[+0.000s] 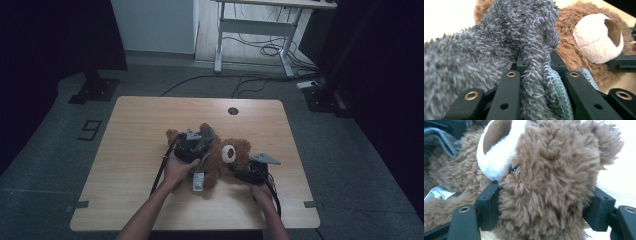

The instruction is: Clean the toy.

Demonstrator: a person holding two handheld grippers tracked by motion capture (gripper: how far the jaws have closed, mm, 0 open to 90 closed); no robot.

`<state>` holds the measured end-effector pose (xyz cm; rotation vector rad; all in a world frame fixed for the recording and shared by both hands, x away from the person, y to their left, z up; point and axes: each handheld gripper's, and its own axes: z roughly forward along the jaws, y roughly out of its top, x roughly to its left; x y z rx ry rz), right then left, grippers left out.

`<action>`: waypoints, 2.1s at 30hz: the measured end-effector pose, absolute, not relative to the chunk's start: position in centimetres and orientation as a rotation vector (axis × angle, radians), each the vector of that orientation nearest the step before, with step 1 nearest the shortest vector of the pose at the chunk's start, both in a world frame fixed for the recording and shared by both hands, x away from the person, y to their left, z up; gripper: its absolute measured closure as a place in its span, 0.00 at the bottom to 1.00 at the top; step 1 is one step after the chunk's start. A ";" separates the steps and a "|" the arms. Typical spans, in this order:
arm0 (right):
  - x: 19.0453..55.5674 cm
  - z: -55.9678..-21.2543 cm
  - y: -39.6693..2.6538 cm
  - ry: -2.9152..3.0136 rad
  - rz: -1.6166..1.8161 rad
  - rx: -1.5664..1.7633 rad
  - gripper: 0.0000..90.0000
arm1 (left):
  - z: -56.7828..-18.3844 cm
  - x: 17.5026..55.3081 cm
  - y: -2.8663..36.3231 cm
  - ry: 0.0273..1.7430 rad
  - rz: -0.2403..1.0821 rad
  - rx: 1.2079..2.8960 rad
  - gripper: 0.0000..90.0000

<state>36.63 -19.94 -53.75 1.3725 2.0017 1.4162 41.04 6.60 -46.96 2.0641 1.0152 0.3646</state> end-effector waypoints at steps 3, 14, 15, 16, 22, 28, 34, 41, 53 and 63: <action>37.0 -53.6 -20.2 1.992 1.437 1.391 0.30 | -47.2 41.9 6.5 1.018 0.358 2.050 0.83; 38.8 -53.6 -20.2 1.913 1.411 1.417 0.34 | -47.2 45.3 5.6 1.038 0.364 2.032 0.83; 39.1 -53.6 -20.2 1.907 1.408 1.416 0.34 | -47.2 45.5 5.6 1.040 0.362 2.033 0.83; 39.2 -53.6 -20.2 1.905 1.408 1.417 0.34 | -47.1 45.5 5.6 1.047 0.350 2.029 0.83; 38.1 -53.5 -20.5 1.960 1.422 1.414 0.33 | -46.1 43.3 6.7 1.038 0.293 2.034 0.83; 36.6 -53.5 -20.5 2.033 1.378 1.356 0.33 | -43.2 41.4 7.1 0.987 0.386 2.022 0.83; 36.5 -53.8 -20.7 2.046 1.393 1.358 0.33 | -45.1 43.4 6.0 1.068 0.351 2.089 0.83; 36.3 -53.4 -21.1 2.087 1.418 1.342 0.26 | -46.6 42.3 7.0 1.055 0.294 2.088 0.84; 36.4 -49.0 -21.5 2.011 1.524 1.349 0.05 | -48.5 37.1 8.7 0.993 0.295 1.995 0.85; 38.3 -50.9 -18.6 2.158 1.473 1.399 0.00 | -49.0 34.9 9.5 0.968 0.277 1.954 0.85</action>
